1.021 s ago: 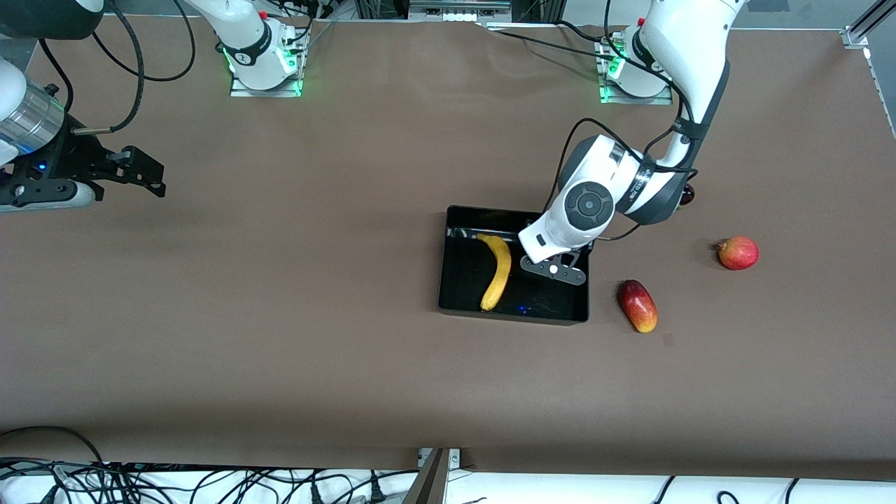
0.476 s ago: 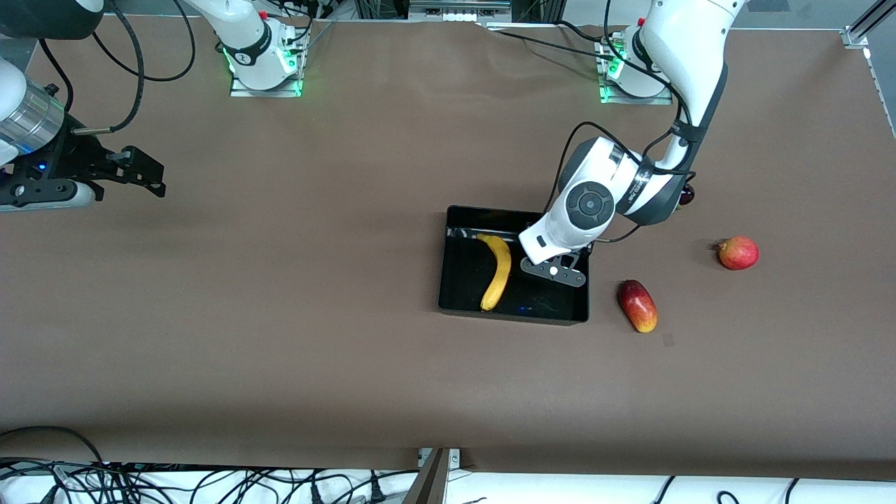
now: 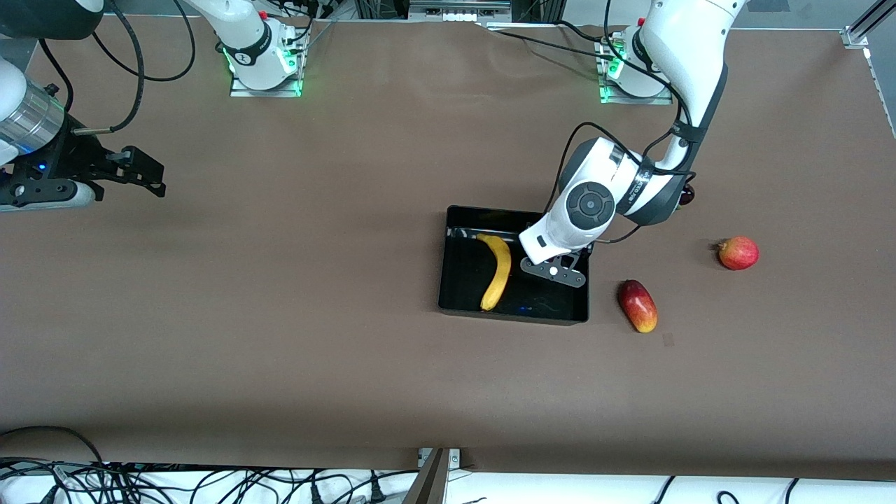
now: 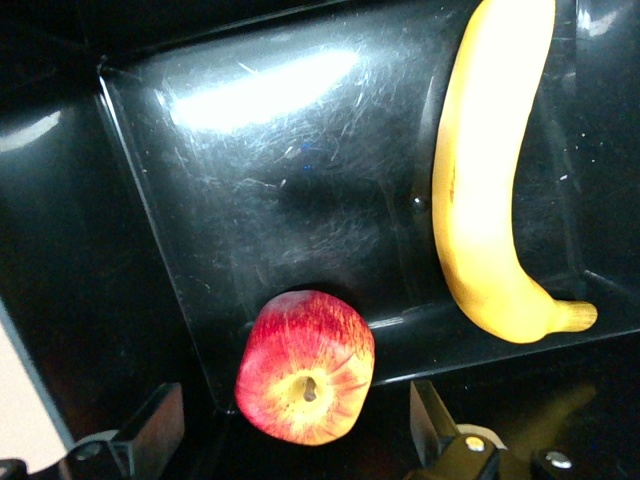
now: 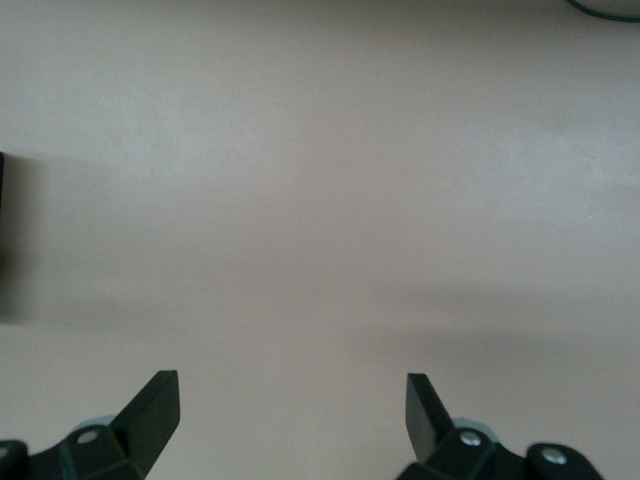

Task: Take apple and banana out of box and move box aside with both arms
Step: 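Lower the left gripper into the tray and grasp the red apple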

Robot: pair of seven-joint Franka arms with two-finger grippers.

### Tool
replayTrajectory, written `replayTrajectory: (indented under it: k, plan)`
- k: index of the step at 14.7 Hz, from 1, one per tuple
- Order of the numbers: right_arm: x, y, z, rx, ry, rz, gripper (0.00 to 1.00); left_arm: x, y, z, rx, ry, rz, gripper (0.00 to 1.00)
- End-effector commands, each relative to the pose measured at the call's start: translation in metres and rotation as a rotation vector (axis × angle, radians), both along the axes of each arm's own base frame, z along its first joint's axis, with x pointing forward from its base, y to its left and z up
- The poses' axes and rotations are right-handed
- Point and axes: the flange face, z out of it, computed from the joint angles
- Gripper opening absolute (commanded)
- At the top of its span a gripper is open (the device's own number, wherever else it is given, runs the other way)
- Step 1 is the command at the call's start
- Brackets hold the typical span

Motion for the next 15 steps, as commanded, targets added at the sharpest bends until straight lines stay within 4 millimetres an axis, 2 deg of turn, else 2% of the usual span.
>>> replayTrajectory:
  k: [1, 4, 6, 8, 9, 10, 11, 12, 15]
  plan:
    - [0.0, -0.001, 0.004, -0.003, -0.002, -0.003, 1.0, 0.001, 0.002, -0.025, -0.023, -0.033, -0.048, 1.0]
    - [0.0, -0.001, 0.004, -0.003, -0.002, -0.003, 1.0, -0.011, 0.004, -0.04, -0.024, -0.034, -0.057, 1.0]
    - [0.0, -0.001, 0.004, -0.003, -0.002, -0.002, 1.0, -0.02, 0.01, -0.034, -0.015, -0.022, -0.056, 1.0]
    - [0.0, -0.001, 0.004, -0.003, -0.002, -0.003, 1.0, -0.037, 0.011, -0.033, -0.004, -0.003, -0.055, 1.0]
    - [0.001, -0.001, 0.003, -0.003, -0.001, -0.002, 1.0, -0.041, 0.006, -0.03, -0.005, 0.003, -0.055, 0.7]
    - [0.001, -0.001, 0.003, -0.003, -0.001, -0.002, 1.0, -0.045, 0.004, -0.028, 0.001, 0.022, -0.062, 0.49]
    - [0.0, -0.001, 0.004, -0.003, -0.002, -0.003, 1.0, -0.049, -0.003, -0.025, 0.0, 0.033, -0.072, 0.33]
    - [0.0, -0.001, 0.004, -0.003, -0.002, -0.002, 1.0, -0.051, -0.006, -0.027, 0.001, 0.038, -0.072, 0.23]
    - [0.0, -0.002, 0.004, -0.003, -0.001, -0.003, 1.0, -0.048, -0.006, -0.036, -0.003, 0.032, -0.076, 0.22]
